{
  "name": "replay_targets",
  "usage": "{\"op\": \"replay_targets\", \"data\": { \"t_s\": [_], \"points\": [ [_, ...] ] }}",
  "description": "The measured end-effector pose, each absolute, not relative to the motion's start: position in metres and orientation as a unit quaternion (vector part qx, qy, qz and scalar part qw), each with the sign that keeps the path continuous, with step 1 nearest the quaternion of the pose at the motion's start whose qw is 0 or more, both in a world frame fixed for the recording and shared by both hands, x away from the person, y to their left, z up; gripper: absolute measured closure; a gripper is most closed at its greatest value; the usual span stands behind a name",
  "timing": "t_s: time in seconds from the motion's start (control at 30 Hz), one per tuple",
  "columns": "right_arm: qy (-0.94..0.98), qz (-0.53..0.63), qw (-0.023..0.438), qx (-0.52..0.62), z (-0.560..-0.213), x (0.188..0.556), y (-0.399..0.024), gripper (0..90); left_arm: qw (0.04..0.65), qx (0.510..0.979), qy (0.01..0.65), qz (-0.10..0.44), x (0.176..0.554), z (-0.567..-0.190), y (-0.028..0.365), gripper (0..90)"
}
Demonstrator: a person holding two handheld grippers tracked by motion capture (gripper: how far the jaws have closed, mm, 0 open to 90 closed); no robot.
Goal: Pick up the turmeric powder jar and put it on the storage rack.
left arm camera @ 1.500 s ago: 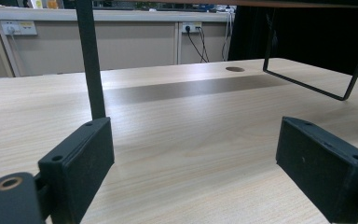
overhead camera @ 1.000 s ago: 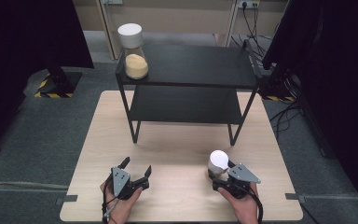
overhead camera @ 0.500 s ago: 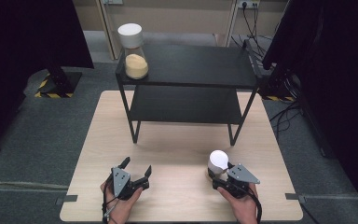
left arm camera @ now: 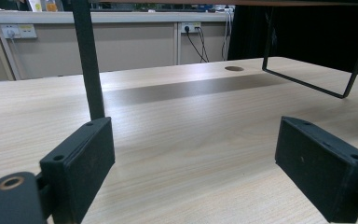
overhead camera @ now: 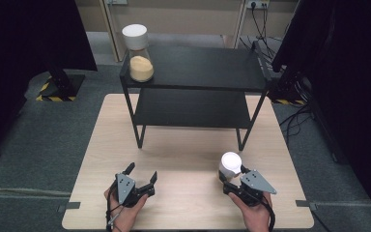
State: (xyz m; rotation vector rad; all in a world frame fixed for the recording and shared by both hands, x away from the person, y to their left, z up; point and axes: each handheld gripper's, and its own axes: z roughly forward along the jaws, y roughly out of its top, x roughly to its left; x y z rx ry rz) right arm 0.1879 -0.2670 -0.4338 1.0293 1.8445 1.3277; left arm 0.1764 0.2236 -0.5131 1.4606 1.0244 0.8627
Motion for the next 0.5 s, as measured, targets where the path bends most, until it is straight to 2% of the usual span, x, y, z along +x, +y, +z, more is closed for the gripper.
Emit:
{"op": "replay_targets", "data": {
  "t_s": [0.5],
  "points": [
    [0.674,0.525,0.348,0.385,-0.41,0.184,-0.269,30.6,0.547,0.616,0.432,0.365,0.176,-0.513,0.223,11.6]
  ]
}}
